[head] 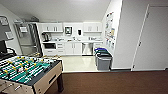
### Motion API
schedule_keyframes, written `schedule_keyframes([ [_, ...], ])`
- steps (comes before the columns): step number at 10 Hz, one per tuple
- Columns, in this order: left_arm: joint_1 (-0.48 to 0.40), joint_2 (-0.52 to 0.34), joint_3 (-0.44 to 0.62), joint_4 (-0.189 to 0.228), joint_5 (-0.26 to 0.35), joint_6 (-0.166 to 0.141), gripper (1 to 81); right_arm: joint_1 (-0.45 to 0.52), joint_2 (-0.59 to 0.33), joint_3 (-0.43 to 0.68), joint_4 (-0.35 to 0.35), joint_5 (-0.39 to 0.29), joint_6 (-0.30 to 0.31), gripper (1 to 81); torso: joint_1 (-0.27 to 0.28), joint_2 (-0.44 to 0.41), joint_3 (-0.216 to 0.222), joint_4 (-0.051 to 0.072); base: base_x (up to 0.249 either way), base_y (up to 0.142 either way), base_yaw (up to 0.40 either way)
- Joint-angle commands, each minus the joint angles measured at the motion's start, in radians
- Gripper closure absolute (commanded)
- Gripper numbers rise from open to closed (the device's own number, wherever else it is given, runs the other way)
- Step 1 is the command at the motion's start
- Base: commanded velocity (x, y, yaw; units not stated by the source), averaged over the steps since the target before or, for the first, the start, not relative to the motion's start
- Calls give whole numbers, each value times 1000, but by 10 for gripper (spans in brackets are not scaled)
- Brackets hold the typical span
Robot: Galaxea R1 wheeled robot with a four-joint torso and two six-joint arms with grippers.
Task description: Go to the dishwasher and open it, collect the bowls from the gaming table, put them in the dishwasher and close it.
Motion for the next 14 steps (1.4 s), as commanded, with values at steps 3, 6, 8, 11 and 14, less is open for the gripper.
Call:
schedule_keyframes([
  [3, -49, -17, 7, 11, 44, 6, 10, 37, -19, -1, -27, -34, -4, 10, -2, -1, 1, 0, 92, 0, 0],
  [6, -49, -13, 10, 11, 44, 6, 10, 37, -11, -4, -31, -34, -4, 10, -2, 0, 0, 0, 132, 0, 0],
  [8, -49, -13, 10, 13, 44, 6, 10, 34, -6, -10, -25, -32, -1, 10, -2, -1, 0, 0, 165, 0, 0],
  [11, -49, -9, 11, 11, 42, 6, 10, 36, -6, -17, -24, -32, -2, 10, -2, 0, 0, 0, 169, 0, 0],
  [14, -49, -6, 10, 11, 42, 6, 10, 40, -6, -18, -24, -32, -1, 10, -2, 0, 0, 0, 175, 0, 0],
])
